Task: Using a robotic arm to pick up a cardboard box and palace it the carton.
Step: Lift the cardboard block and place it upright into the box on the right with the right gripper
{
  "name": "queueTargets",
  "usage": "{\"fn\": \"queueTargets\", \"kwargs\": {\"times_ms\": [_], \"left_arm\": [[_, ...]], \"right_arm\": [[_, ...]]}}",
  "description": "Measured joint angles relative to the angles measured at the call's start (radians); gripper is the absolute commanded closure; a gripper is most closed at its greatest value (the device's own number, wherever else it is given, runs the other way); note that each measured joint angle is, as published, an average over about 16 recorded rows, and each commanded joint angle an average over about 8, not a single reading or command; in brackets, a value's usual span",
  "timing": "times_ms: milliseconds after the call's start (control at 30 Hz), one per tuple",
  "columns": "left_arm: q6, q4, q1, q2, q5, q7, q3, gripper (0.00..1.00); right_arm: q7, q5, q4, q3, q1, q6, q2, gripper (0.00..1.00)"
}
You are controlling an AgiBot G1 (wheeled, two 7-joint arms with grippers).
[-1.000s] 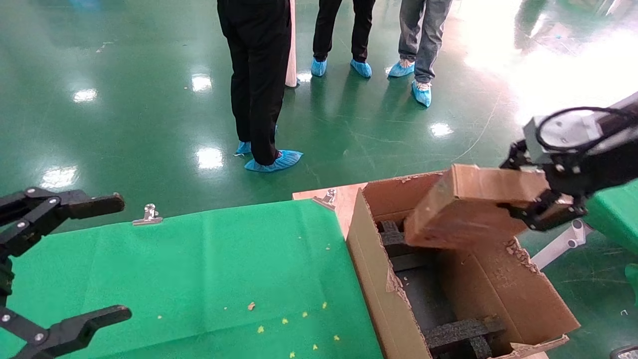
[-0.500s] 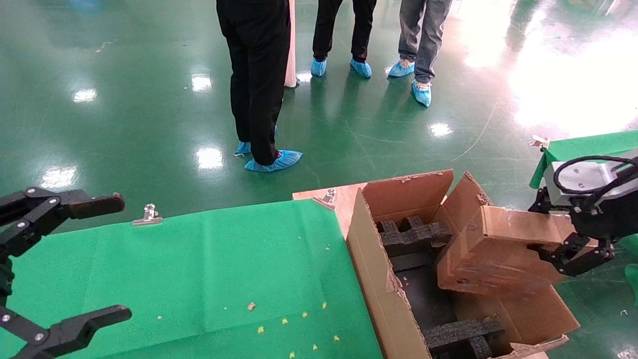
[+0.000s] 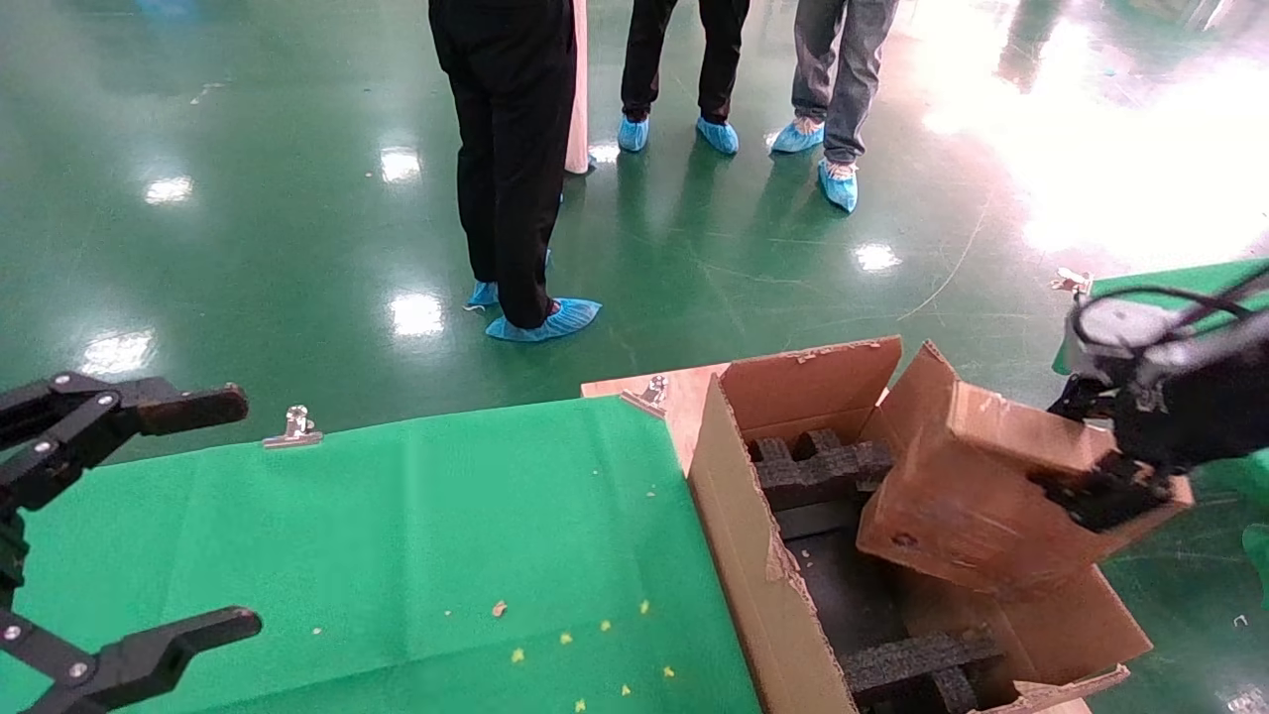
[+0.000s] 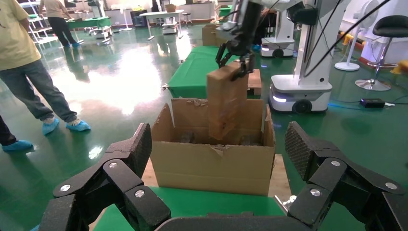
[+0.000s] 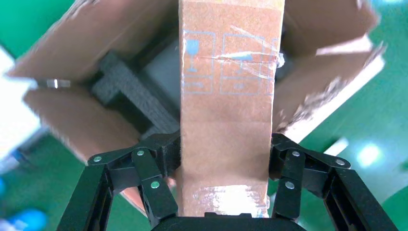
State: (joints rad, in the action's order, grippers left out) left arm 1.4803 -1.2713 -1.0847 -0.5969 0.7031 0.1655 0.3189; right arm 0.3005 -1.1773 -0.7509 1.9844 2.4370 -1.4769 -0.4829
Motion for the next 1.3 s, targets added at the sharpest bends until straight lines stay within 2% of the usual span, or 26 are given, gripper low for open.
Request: {"fn": "queueTargets", "kwargs": {"times_ms": [333,533,800,1300], "left_arm": [[0.0,0.0,0.0,0.0,0.0,0.0,0.0,0.0],[0.0,0.0,0.0,0.0,0.0,0.0,0.0,0.0],[0.0,0.0,0.0,0.0,0.0,0.0,0.001,0.0],[0.0,0.0,0.0,0.0,-0.001,-0.001,0.001,0.0]], "right_arm": [[0.507,0.019,-0.001,0.04,-0.094,0.157,-0.018,1.0],[0.719,-0.008,-0.048,0.064,-0.119,0.244,-0.01,1.0],[0.877,-0.07,-0.127,0.091,-0.132,0.343,0.008,1.0],[1.054,-0.171,-0.224,0.133,-0.176,0.478,-0.002,1.0]]}}
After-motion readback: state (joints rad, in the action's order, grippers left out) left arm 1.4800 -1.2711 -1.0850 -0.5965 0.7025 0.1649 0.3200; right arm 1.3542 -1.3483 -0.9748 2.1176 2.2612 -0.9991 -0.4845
